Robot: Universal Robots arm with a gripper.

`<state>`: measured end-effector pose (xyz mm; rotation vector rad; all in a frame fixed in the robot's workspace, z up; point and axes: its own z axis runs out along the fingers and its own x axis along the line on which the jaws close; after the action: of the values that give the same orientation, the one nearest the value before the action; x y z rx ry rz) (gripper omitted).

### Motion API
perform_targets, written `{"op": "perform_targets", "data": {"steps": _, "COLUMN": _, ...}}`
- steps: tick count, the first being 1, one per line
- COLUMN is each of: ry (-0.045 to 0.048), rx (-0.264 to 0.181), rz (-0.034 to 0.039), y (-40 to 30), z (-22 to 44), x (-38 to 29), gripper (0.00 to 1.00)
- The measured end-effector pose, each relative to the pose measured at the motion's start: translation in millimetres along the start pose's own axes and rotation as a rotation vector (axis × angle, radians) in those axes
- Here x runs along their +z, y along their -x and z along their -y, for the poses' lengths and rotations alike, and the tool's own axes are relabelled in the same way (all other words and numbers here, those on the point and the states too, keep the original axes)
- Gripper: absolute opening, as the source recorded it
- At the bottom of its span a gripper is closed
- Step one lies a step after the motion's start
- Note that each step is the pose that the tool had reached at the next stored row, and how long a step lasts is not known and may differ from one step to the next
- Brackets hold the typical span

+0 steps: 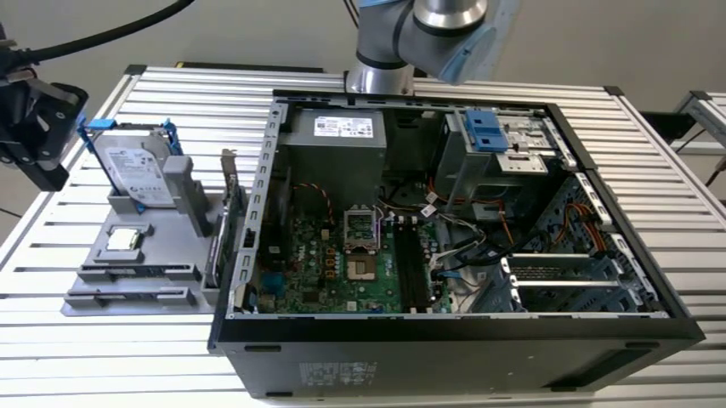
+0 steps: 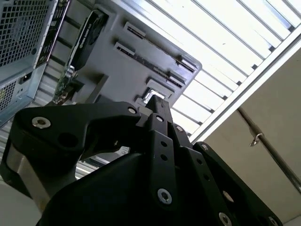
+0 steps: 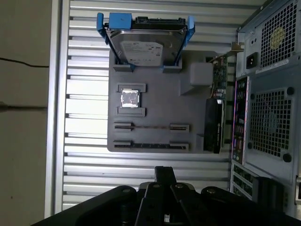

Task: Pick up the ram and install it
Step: 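Reach for the ram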

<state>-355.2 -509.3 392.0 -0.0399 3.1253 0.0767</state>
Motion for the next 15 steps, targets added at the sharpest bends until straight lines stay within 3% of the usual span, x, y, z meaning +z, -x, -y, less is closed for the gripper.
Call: {"op": "perform_targets", "data": {"steps": 15, "ry": 0.0002, "rx": 0.0, "rz": -0.0033, "y": 0.0, "z": 1.4, "x": 0.0, "gripper": 0.0}}
